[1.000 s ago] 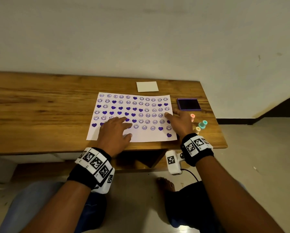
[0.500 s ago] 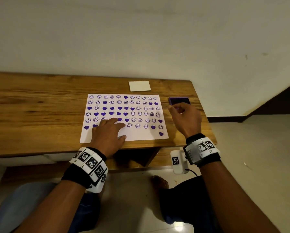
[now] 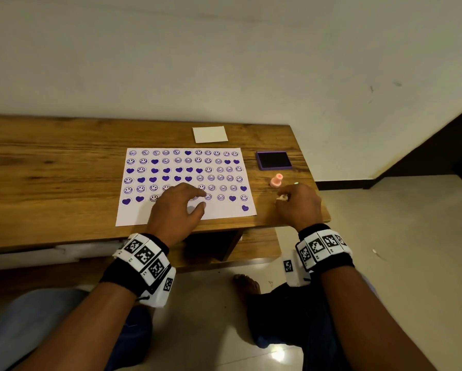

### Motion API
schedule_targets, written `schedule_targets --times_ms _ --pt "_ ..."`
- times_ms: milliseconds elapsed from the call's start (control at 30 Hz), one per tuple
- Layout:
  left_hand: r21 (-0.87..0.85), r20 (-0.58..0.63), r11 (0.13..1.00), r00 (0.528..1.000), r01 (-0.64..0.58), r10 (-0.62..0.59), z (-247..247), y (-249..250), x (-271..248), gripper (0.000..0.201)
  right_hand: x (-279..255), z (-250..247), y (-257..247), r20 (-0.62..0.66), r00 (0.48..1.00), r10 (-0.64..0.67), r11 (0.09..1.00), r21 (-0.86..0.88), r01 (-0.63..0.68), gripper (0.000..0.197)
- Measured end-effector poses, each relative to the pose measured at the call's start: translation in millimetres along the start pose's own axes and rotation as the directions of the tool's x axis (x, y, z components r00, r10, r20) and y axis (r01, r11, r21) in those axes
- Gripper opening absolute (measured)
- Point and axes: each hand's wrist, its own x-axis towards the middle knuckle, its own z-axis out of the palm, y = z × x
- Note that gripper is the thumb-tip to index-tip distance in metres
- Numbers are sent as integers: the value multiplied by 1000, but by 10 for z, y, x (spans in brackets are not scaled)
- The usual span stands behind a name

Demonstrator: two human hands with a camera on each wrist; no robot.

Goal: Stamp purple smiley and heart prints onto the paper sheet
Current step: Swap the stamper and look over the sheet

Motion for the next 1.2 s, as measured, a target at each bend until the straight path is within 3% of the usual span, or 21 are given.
schedule_targets --times_ms 67,100,167,267,367,533,700,933,1100,1133,1200 --pt "-69 19 998 1000 -13 15 50 46 -17 26 -4 9 -49 36 999 -27 992 123 22 13" --pt "-122 33 992 999 3 1 74 90 -24 28 -14 6 -81 75 996 -45 962 273 23 12" --pt "-242 72 968 996 63 -47 131 188 -37 38 -73 -30 -189 186 978 -90 798 602 -41 10" --pt "-426 151 893 985 144 -87 216 335 -36 53 -145 -30 -317 279 941 -191 603 790 -112 13" --pt "-492 181 854 979 171 -92 271 421 -54 54 -171 43 -400 300 916 -266 536 836 -118 15" --pt "-529 101 835 988 153 -118 242 445 -41 39 -171 80 -433 309 902 -302 482 866 -135 12" --pt "-609 137 761 975 222 -174 226 404 -13 37 -185 58 -438 321 891 -322 493 860 -132 11" --pt "-640 128 737 976 217 -176 254 397 59 29 -152 -28 -463 277 910 -308 531 844 -77 13" --pt "-741 74 608 934 285 -349 100 240 208 25 63 -300 -304 156 983 -102 400 911 -103 10" --pt "-717 46 639 934 277 -354 49 187 238 25 132 -377 -287 116 992 -58 390 917 -84 9" --pt "-598 -12 762 948 249 -319 -9 106 249 29 295 -479 -287 26 1000 9 451 892 -27 11"
